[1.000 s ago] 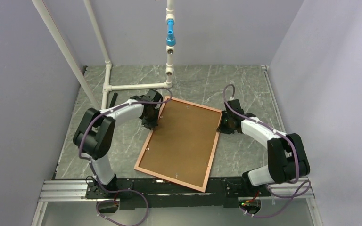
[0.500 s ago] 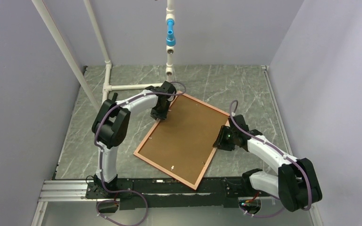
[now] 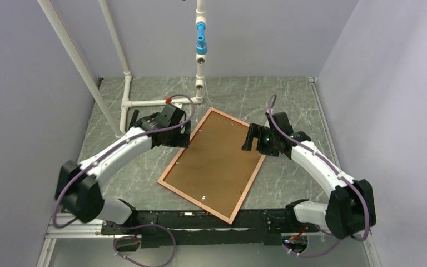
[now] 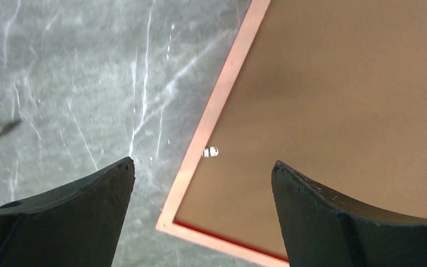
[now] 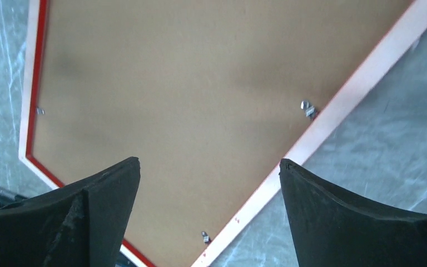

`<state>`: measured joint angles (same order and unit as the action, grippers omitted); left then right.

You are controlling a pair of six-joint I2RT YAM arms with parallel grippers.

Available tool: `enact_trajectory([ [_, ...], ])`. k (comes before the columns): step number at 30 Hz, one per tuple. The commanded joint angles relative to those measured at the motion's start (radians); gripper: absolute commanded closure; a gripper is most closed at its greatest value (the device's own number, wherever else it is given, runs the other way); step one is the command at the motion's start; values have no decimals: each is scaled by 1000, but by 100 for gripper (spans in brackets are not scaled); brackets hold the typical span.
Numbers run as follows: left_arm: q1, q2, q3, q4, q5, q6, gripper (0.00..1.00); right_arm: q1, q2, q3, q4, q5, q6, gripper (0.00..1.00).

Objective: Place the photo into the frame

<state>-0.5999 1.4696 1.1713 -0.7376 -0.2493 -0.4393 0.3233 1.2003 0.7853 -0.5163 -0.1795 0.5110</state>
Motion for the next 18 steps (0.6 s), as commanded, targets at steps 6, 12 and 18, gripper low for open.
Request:
enact_trajectory([
  [6,-4,-299,-299,12,222,-204,4,-34,302,300,-12,79,-114,0],
  [12,-32,-463,-461,18,313,-329,4,-74,561,509,-44,71,-151,0],
  [18,-55,-565,-611,80,406,-429,4,-133,734,712,-98,46,-180,0],
])
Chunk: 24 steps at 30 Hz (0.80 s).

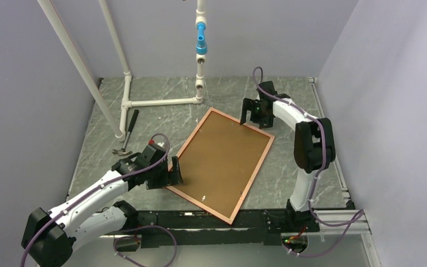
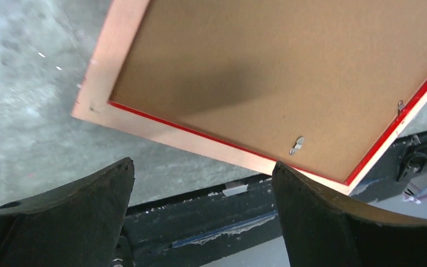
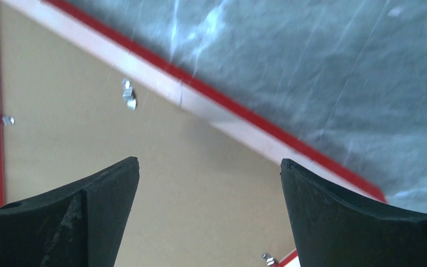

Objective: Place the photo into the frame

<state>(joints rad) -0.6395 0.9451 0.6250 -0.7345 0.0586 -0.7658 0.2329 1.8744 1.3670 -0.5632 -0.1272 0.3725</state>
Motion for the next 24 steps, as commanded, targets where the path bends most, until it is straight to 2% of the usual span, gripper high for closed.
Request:
enact_trajectory([
  [1,-21,-47,-85,99,116,-118,4,-54,86,162,-64,-12,-45,0],
  [6,-40,-47,-154,212,152,-178,4,-94,196,272,-93,-44,-68,0],
  [10,-42,13,-178,310,171,-205,4,-102,273,302,-114,-94,-77,0],
  [17,-41,127,-181,448,133,-221,4,-117,230,134,-6,-246,-41,0],
  [24,-20,265,-85,472,111,-166,4,-143,114,-74,81,-336,-21,0],
])
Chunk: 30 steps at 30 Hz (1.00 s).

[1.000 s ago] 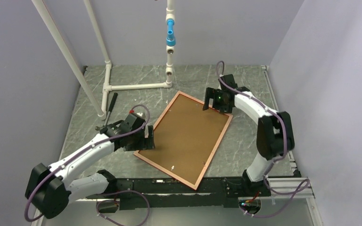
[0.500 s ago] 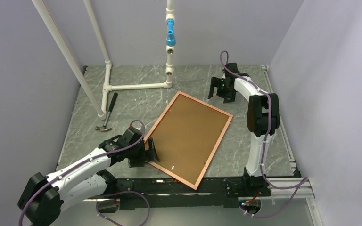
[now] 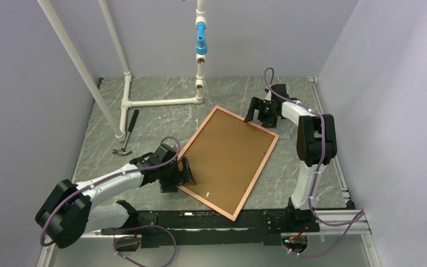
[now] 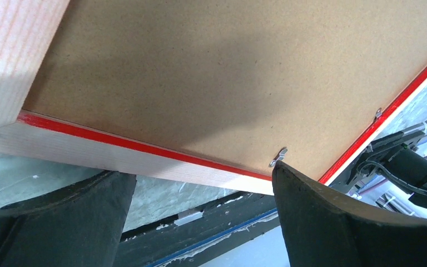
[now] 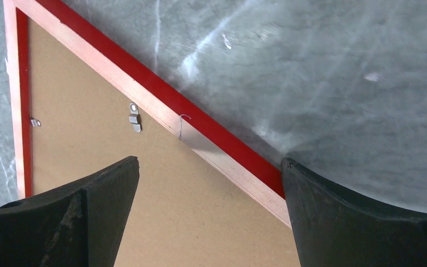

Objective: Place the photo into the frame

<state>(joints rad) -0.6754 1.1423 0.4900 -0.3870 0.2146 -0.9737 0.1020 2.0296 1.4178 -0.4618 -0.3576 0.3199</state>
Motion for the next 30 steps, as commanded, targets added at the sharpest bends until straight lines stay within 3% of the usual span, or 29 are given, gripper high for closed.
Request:
enact_trajectory([
  [1,27,83,61,127,-42,51,4,-19,-58,-156,-8,-116,38,0],
  [7,137,166,140,138,9,134,5,-28,-182,-351,48,-124,61,0],
  [15,255,355,387,50,46,296,5,-26,-407,-618,96,-146,94,1],
  [23,266,540,590,-78,28,361,5,67,-656,-862,100,-132,207,2],
  [30,266,620,716,-247,-82,418,3,109,-750,-885,-6,-82,229,1],
])
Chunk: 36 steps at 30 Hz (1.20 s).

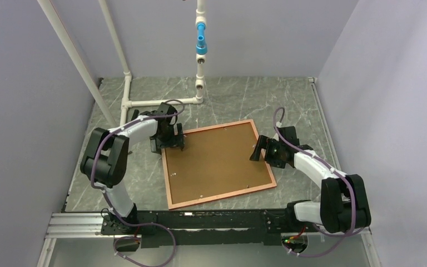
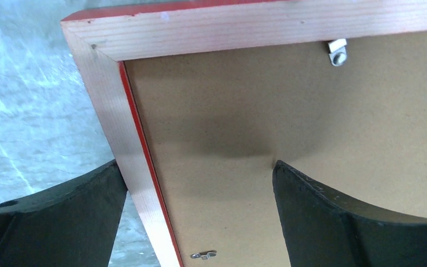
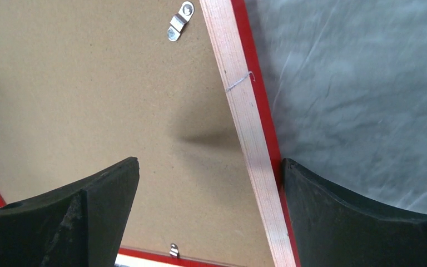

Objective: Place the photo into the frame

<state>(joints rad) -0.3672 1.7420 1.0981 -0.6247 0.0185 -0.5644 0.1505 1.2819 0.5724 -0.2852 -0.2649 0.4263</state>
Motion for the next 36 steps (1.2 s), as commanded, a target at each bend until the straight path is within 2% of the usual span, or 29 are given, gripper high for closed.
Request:
enact_trajectory([
  [1,-42,30,128,-46,77,20,2,59,-2,-29,-201,-161,120,1],
  [4,-36,40,184,-157,-9,40,1,60,24,23,-241,-112,103,0],
  [6,-28,18,190,-191,-15,44,1,59,66,92,-261,-61,89,0],
  [11,-18,-44,146,-194,14,36,1,48,241,297,-300,19,36,0],
  [17,-18,-57,59,-154,86,0,1,43,410,471,-321,-26,-7,0],
  [22,-19,-83,29,-193,44,-15,1,46,396,422,-312,-63,-10,0],
  [31,-24,-177,8,-283,-50,2,1,71,229,197,-287,-98,39,1],
  [36,-21,-238,0,-336,-151,15,1,76,171,185,-322,-32,50,0],
])
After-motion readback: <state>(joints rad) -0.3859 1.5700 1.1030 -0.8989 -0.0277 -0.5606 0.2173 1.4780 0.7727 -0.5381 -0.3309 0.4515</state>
